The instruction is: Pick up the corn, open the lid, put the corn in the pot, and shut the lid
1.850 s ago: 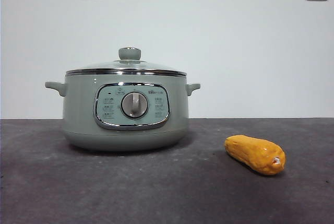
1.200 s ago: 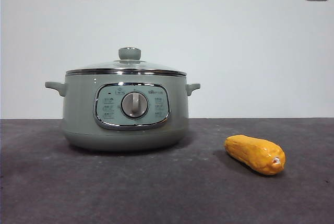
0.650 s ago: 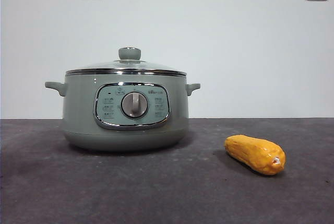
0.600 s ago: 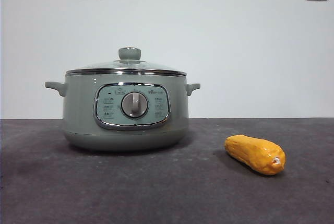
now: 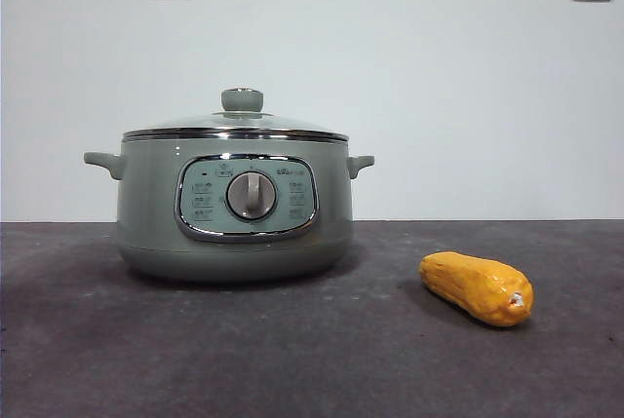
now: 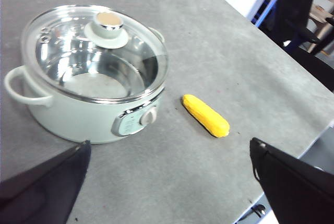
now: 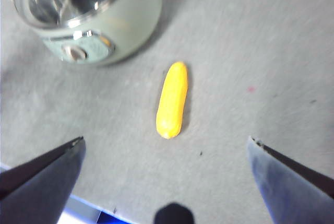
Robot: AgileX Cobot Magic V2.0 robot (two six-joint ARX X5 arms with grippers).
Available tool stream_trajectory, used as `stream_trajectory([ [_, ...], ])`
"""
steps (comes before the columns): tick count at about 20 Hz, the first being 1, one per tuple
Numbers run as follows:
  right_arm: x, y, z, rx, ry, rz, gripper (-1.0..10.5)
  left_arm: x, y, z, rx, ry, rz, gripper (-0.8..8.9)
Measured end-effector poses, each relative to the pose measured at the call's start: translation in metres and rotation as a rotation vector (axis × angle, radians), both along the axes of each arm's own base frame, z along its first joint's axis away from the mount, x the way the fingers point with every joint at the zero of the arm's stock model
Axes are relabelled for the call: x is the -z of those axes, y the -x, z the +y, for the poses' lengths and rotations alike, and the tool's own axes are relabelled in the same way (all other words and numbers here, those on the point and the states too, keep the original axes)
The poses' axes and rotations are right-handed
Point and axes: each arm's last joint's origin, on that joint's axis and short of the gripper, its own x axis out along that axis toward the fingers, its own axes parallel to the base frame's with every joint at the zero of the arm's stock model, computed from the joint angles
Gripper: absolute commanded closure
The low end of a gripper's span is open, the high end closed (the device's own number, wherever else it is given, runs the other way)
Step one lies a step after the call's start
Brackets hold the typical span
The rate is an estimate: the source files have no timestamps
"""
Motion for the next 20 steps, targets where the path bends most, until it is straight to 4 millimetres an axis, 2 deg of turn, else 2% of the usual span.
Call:
stream_trajectory([
  [3,0.013,-0.032,0.014,-0.070,0.014,0.070,3.0,-0.001,-0.005,-0.002,0.033,0.011,0.014,1.54],
  [5,0.028,-0.059,0.030,-0.101,0.064,0.136,3.0,-0.001,-0.008,-0.003,0.061,0.025,0.028,1.55],
  [8,0.064,-0.094,0.060,-0.143,0.181,0.268,3.2,0.001,-0.013,-0.006,0.081,0.026,0.046,1.55],
  [11,0.102,-0.118,0.087,-0.189,0.248,0.375,3.2,0.003,-0.017,-0.008,0.099,0.027,0.065,1.55],
  [14,0.133,-0.132,0.108,-0.202,0.321,0.431,3.2,0.004,-0.020,-0.009,0.111,0.026,0.077,1.55],
  [17,0.155,-0.140,0.121,-0.193,0.355,0.477,3.3,0.006,-0.024,-0.011,0.122,0.025,0.094,1.55],
  [20,0.168,-0.143,0.126,-0.168,0.393,0.504,4.2,0.006,-0.027,-0.012,0.125,0.025,0.101,1.55],
])
